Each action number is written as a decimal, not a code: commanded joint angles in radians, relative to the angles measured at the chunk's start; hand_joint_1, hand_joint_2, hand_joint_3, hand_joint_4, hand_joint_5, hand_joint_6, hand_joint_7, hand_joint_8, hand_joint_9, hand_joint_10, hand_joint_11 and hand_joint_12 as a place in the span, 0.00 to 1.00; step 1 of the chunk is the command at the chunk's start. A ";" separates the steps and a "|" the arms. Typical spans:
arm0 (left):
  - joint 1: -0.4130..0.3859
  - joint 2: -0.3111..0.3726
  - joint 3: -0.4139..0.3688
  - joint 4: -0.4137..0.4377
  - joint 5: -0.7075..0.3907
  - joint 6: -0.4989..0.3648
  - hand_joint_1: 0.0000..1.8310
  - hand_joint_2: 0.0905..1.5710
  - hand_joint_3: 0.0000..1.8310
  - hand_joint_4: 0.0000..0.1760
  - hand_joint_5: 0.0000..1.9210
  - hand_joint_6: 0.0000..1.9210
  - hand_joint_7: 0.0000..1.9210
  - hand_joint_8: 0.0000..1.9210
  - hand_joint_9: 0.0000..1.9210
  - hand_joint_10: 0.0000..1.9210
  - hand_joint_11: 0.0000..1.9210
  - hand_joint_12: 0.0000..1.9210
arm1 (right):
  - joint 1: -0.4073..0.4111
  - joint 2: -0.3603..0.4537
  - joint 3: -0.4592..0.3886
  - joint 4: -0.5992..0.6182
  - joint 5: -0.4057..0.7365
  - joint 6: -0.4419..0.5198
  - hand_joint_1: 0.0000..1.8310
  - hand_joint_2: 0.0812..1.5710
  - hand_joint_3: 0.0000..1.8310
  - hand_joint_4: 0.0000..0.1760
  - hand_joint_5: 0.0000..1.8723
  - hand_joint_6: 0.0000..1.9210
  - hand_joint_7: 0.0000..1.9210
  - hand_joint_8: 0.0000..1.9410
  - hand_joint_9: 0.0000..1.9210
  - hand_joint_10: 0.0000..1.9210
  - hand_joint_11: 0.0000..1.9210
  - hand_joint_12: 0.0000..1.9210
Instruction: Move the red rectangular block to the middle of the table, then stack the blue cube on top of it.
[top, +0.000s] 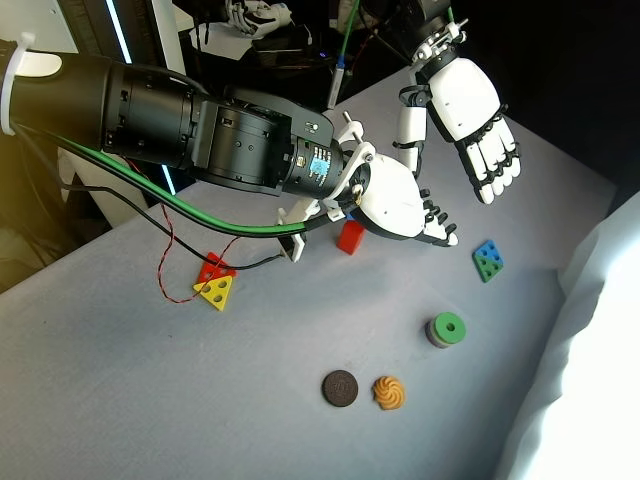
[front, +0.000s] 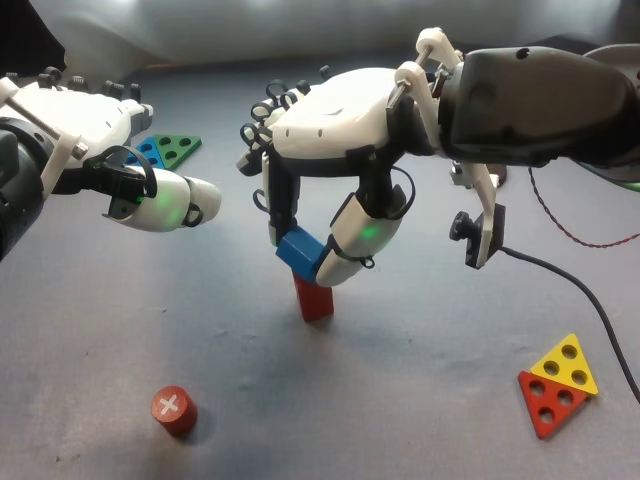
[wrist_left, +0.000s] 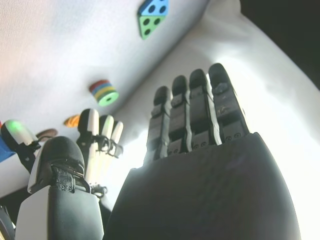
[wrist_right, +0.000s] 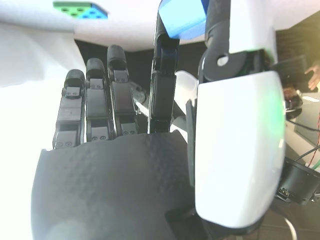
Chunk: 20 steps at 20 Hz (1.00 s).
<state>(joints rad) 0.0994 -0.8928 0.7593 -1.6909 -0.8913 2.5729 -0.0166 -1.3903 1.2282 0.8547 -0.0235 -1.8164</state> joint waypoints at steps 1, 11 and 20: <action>-0.014 0.018 -0.004 0.073 -0.035 0.004 0.06 0.71 0.00 0.00 0.06 0.00 0.06 0.00 0.04 0.00 0.00 0.07 | 0.009 0.008 0.002 0.002 0.064 0.000 0.58 0.64 0.00 1.00 0.61 0.38 0.16 0.00 0.07 0.00 0.00 0.00; -0.014 0.017 -0.006 0.074 -0.035 0.004 0.07 0.72 0.00 0.00 0.08 0.00 0.07 0.00 0.05 0.00 0.00 0.10 | -0.015 0.007 0.002 0.001 0.077 0.000 0.59 0.63 0.00 1.00 0.62 0.35 0.18 0.00 0.08 0.00 0.00 0.00; -0.017 0.017 -0.006 0.073 -0.037 0.004 0.07 0.72 0.00 0.00 0.07 0.00 0.07 0.00 0.05 0.00 0.00 0.11 | -0.018 0.003 0.003 0.001 0.086 0.001 0.58 0.64 0.00 1.00 0.61 0.36 0.18 0.00 0.09 0.00 0.00 0.00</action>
<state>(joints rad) 0.0952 -0.8928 0.7570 -1.6886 -0.8925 2.5729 -0.0372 -1.3941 1.2289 0.8524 -0.0013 -1.8175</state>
